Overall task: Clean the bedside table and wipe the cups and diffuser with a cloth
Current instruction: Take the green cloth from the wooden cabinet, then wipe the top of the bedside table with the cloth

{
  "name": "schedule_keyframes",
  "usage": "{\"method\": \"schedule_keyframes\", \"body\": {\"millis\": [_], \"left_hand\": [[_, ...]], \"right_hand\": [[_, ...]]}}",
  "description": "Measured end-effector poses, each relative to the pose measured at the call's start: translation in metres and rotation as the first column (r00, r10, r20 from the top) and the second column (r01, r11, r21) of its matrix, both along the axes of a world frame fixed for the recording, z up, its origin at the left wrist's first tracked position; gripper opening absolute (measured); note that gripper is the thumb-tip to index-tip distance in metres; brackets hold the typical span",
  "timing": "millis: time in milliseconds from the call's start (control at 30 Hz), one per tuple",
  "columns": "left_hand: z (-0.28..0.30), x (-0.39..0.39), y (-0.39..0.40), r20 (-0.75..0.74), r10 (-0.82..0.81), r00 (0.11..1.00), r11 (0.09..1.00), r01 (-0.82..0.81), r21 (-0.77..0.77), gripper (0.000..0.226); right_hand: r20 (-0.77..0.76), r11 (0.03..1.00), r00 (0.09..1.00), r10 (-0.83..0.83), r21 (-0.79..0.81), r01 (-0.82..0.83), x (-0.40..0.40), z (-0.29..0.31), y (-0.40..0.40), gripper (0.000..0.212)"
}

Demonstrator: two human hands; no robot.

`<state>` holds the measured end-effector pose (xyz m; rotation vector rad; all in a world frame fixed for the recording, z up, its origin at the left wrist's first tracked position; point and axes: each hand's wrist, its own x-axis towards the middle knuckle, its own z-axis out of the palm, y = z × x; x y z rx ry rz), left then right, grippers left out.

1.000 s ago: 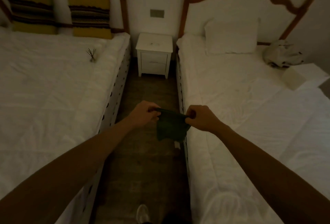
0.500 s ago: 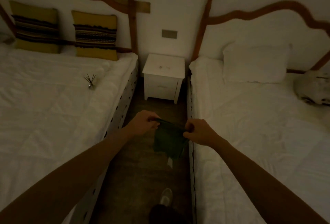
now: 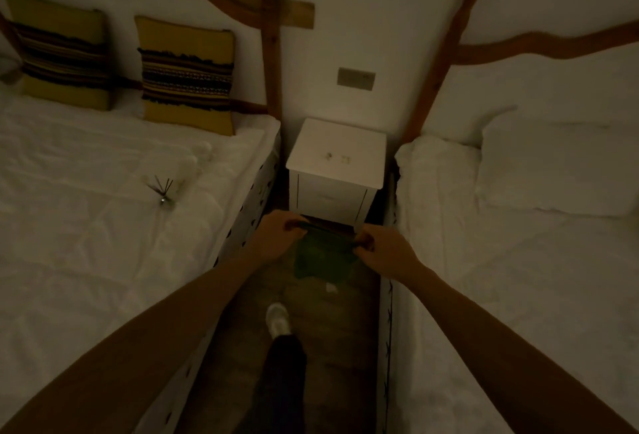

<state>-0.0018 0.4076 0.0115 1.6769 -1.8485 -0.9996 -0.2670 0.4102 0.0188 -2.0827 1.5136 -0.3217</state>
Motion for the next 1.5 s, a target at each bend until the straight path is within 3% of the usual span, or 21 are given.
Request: {"method": "schedule_keyframes", "body": {"millis": [300, 567, 733, 900, 1000, 1167, 1367, 1433, 1500], "left_hand": [[-0.032, 0.049, -0.207, -0.025, 0.033, 0.999, 0.995, -0.030, 0.099, 0.020], [-0.053, 0.086, -0.357, -0.031, 0.133, 0.991, 0.977, -0.126, 0.175, 0.022], [-0.073, 0.097, -0.457, 0.021, 0.172, 0.985, 0.971, -0.173, 0.166, 0.025], [-0.104, 0.109, -0.540, 0.079, 0.199, 0.977, 0.956, -0.212, 0.204, 0.024], [-0.131, 0.102, -0.596, 0.123, 0.198, 0.973, 0.954, -0.220, 0.202, 0.024], [-0.210, 0.061, -0.669, 0.143, 0.066, 0.987, 0.957, -0.104, 0.271, 0.027], [-0.316, -0.010, -0.702, 0.015, -0.091, 0.996, 0.925, 0.079, 0.371, 0.024], [-0.342, -0.025, -0.704, -0.033, -0.141, 0.989, 0.913, 0.143, 0.381, 0.023], [-0.360, -0.033, -0.703, -0.090, -0.172, 0.981, 0.894, 0.194, 0.403, 0.025]], "right_hand": [[-0.083, 0.990, 0.997, 0.001, 0.138, 0.010, 0.047, -0.036, -0.212, 0.024], [-0.047, 0.985, 0.998, -0.037, 0.168, 0.044, 0.103, -0.060, -0.349, 0.015], [-0.016, 0.961, 0.999, -0.035, 0.276, 0.038, 0.140, -0.100, -0.428, 0.014], [0.028, 0.908, 1.000, 0.003, 0.419, -0.015, 0.179, -0.152, -0.498, 0.026], [0.099, 0.869, 0.991, -0.085, 0.495, 0.025, 0.189, -0.189, -0.539, 0.022], [0.085, 0.784, 0.963, -0.255, 0.602, 0.155, 0.170, -0.259, -0.587, 0.011], [-0.073, 0.564, 0.842, -0.535, 0.711, 0.420, 0.100, -0.335, -0.592, 0.011], [-0.113, 0.523, 0.844, -0.524, 0.740, 0.424, 0.082, -0.346, -0.592, 0.014], [-0.189, 0.571, 0.909, -0.373, 0.726, 0.385, 0.071, -0.351, -0.588, 0.020]]}}
